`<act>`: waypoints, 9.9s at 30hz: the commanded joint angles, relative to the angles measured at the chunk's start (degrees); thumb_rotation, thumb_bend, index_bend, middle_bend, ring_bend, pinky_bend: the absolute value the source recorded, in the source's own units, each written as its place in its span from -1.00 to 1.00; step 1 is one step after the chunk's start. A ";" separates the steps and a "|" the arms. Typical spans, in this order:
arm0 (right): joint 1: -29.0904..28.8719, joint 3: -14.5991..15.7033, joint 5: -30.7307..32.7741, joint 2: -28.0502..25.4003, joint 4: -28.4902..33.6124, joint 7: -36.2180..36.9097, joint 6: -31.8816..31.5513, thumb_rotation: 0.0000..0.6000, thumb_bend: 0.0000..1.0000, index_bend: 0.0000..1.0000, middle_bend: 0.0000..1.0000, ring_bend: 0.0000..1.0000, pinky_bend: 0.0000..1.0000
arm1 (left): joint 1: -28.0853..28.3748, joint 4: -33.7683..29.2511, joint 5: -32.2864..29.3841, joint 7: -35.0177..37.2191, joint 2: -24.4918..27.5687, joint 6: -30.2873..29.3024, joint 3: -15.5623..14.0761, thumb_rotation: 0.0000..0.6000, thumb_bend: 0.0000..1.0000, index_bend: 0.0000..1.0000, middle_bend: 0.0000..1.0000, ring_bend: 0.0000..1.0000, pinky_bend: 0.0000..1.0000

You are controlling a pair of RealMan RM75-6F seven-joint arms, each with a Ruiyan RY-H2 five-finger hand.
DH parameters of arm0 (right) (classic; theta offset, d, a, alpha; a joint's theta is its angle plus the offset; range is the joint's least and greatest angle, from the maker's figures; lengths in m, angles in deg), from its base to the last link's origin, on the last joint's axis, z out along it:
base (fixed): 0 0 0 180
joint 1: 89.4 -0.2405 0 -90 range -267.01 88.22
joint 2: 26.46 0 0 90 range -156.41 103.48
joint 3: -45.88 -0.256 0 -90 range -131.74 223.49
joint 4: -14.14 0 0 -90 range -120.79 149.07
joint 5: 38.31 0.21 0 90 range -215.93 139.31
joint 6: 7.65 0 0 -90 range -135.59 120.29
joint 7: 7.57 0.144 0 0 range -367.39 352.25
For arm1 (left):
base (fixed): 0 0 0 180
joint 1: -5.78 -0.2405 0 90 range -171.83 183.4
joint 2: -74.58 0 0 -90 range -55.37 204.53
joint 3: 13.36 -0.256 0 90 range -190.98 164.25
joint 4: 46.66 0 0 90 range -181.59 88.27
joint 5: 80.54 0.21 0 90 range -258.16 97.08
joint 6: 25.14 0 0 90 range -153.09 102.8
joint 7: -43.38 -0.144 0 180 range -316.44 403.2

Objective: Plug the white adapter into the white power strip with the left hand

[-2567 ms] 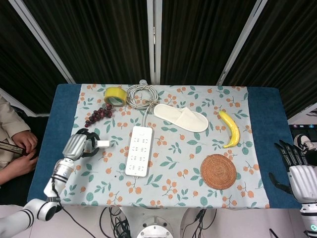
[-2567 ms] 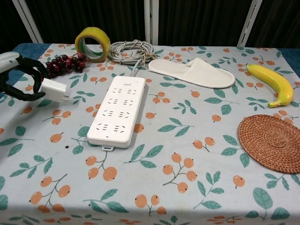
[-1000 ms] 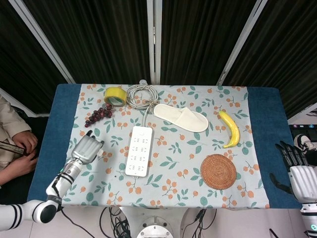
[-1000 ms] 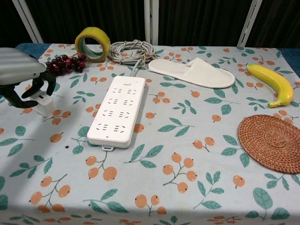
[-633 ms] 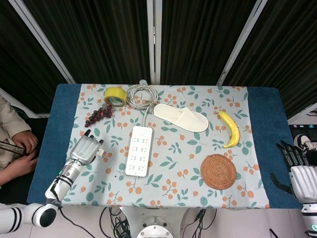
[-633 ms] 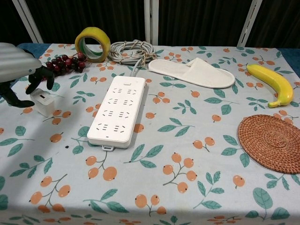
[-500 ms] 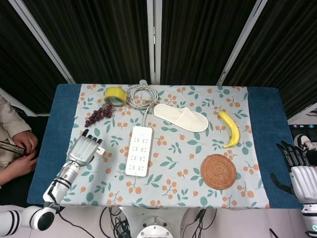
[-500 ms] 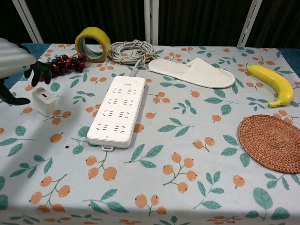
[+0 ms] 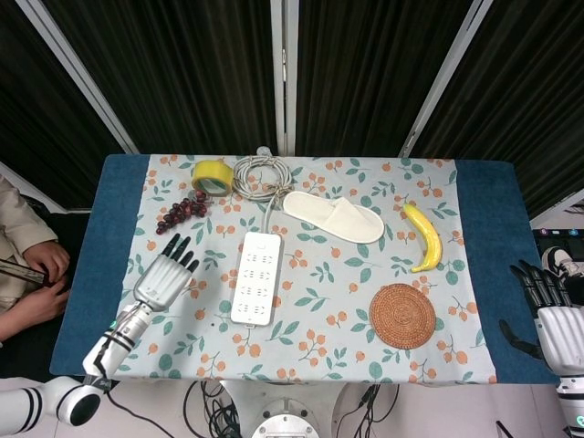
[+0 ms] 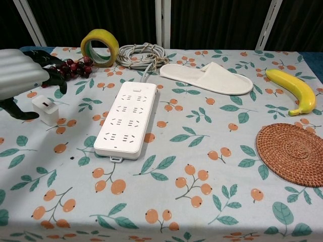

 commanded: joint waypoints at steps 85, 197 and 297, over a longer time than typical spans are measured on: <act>0.05 -0.67 1.17 -0.78 0.04 0.19 0.36 1.00 -0.53 -1.00 -0.99 -1.00 -1.00 | 9.68 3.93 -5.99 25.47 -12.52 8.79 12.96 1.00 0.02 0.28 0.35 -0.12 -0.59; 0.84 -0.85 0.80 -0.49 -0.95 1.50 -1.06 1.00 -0.53 -1.00 -0.98 -1.00 -1.00 | 3.50 -1.73 2.98 58.53 -11.67 2.51 17.01 1.00 -0.16 -0.35 -0.26 -0.38 -0.38; -0.77 -1.90 3.40 -2.74 -1.22 0.74 2.51 1.00 -0.54 -1.00 -1.00 -1.00 -1.00 | -16.32 6.34 4.86 41.01 4.52 -12.47 15.51 1.00 -0.91 -0.51 -0.57 -0.81 -0.95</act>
